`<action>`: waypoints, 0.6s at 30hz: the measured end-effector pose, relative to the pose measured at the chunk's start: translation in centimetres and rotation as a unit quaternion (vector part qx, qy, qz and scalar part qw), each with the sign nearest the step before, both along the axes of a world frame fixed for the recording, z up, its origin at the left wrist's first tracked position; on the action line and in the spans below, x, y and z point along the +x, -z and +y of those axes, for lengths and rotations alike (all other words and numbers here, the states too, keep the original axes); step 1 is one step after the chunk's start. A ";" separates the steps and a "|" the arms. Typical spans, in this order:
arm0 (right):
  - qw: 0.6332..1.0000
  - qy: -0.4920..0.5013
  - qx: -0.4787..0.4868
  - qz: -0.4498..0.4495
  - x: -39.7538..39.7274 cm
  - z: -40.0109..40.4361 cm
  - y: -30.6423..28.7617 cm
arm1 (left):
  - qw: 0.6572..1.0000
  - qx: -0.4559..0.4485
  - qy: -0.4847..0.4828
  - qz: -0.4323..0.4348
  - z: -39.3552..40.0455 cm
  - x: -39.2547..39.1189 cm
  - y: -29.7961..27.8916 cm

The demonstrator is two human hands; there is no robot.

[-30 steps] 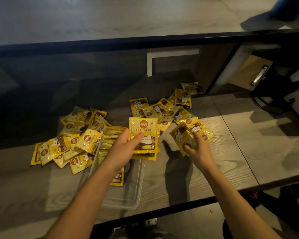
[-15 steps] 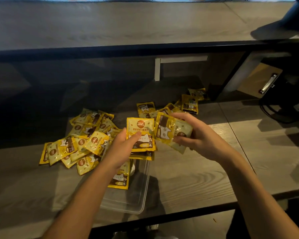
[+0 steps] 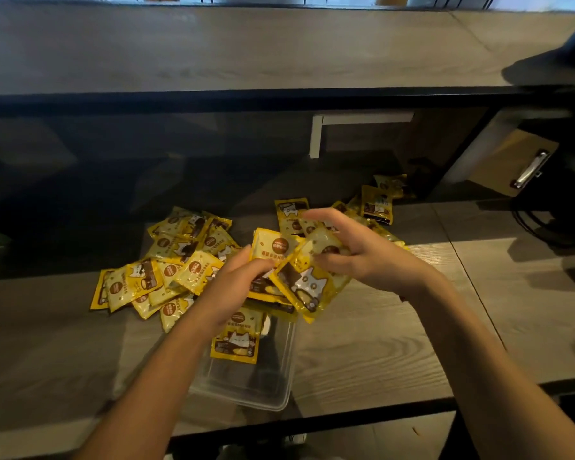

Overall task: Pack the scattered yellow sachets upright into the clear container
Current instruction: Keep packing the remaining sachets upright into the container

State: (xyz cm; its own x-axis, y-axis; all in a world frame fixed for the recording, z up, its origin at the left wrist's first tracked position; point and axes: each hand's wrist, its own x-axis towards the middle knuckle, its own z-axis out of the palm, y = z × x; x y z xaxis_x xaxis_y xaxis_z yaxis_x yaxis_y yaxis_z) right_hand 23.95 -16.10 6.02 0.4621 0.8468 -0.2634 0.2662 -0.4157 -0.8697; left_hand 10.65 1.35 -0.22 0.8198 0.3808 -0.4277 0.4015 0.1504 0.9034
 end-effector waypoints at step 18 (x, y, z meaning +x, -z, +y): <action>0.959 0.221 -0.084 -0.157 -8.4 6.8 4.7 | 0.999 -0.001 0.008 -0.033 2.1 -4.9 0.0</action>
